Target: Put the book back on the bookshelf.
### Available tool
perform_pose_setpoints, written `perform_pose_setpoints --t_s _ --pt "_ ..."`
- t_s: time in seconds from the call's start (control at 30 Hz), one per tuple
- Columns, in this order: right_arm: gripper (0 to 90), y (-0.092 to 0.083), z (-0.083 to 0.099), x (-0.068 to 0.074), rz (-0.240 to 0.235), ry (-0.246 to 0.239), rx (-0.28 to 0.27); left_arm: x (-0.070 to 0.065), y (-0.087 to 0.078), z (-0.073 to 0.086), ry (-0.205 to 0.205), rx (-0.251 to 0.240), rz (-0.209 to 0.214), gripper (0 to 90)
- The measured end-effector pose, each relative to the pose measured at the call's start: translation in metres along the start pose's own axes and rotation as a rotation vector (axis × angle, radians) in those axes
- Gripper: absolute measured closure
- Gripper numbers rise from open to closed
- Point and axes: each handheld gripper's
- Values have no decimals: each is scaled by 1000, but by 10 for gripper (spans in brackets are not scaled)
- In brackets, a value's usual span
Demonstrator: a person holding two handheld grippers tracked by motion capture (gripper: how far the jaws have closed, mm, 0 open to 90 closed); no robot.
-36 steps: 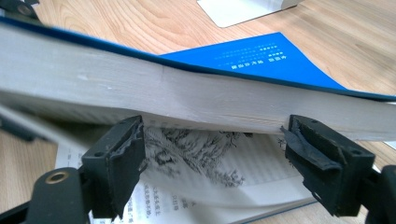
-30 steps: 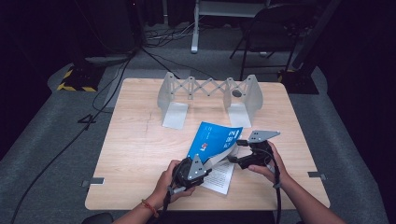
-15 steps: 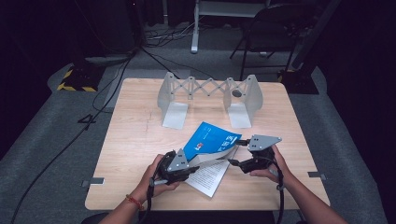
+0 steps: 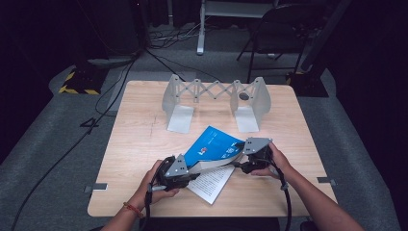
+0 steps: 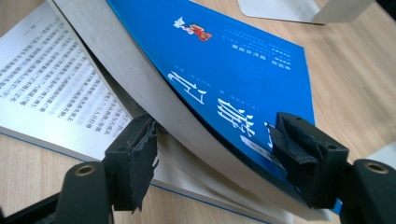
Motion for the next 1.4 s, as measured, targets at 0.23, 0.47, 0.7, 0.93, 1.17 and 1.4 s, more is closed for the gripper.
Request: perform_pose_setpoints --t_s 0.23,0.47,0.7,0.93,1.17,1.4 --pt "407 4 -3 -5 -74 -49 -6 -3 0 2 -1 10 -7 702" --pt "494 6 -10 -8 -127 -83 4 -4 3 4 -21 40 41 508" --pt "532 7 -14 -7 -123 -138 -4 -10 0 4 -35 38 28 354" --pt "537 5 -19 -8 -111 -133 -30 -18 -8 -5 -60 -11 -43 270" --pt "550 7 -23 -5 -105 -93 -37 -27 12 -3 -39 43 -208 218" --pt "562 13 -31 2 -109 -66 -48 -16 8 0 -46 -9 -261 663"
Point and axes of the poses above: each handheld gripper's, and its own axes: y roughly forward along the jaws, z roughly out of its underside, x roughly to its left, and after that the axes turned 11 degrees about z, right-handed
